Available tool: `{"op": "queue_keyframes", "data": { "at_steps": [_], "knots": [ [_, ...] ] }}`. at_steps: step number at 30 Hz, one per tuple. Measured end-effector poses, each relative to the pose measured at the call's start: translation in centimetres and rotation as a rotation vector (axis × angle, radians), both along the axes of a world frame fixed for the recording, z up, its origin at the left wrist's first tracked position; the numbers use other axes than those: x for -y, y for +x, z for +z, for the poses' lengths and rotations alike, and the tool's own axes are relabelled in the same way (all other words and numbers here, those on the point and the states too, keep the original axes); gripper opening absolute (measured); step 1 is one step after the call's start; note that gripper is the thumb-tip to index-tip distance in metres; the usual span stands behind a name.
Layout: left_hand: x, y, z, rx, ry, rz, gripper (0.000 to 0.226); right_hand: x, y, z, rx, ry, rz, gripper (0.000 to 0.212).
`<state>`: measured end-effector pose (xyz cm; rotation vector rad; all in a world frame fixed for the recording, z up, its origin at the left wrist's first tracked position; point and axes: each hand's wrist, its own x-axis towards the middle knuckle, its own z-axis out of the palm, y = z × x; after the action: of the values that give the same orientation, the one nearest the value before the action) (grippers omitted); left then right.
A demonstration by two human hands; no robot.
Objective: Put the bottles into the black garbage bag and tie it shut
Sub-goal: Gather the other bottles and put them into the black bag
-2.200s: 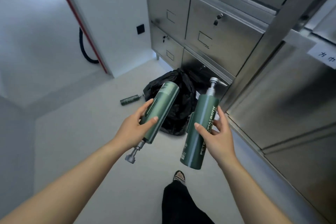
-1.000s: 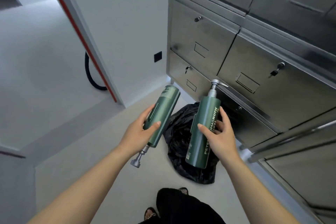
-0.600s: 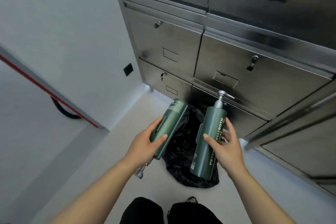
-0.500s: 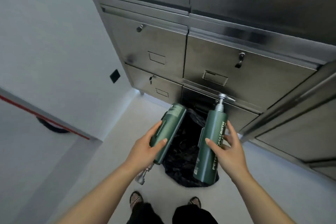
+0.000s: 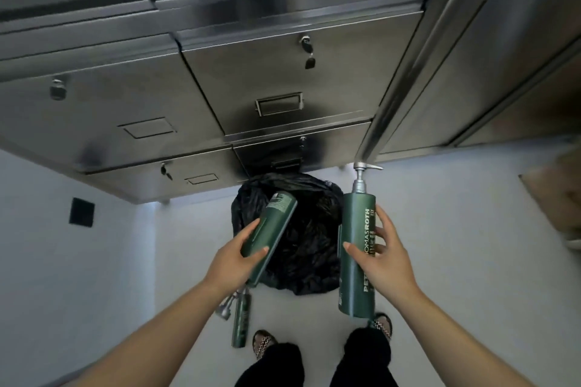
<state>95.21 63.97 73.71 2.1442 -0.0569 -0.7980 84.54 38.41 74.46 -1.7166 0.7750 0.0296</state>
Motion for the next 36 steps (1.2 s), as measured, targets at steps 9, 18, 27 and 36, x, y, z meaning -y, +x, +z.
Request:
{"op": "queue_keyframes", "data": {
  "at_steps": [9, 18, 27, 36],
  "knots": [
    [-0.5, -1.3, -11.2, -0.039, 0.158, 0.098, 0.06, 0.6, 1.7, -12.8, -0.098, 0.02, 0.209, 0.091],
    [2.6, -2.6, -30.7, -0.074, 0.257, 0.09, 0.061, 1.1, 2.9, -31.8, -0.147, 0.045, 0.35, 0.092],
    [4.8, 2.9, -51.8, 0.045, 0.122, 0.112, 0.063, 1.0, 6.5, -53.2, -0.01, -0.005, 0.35, 0.089],
    [8.2, 8.2, -64.1, 0.241, 0.032, 0.207, 0.066, 4.3, 9.0, -62.5, 0.222, -0.216, 0.47, 0.088]
  ]
}}
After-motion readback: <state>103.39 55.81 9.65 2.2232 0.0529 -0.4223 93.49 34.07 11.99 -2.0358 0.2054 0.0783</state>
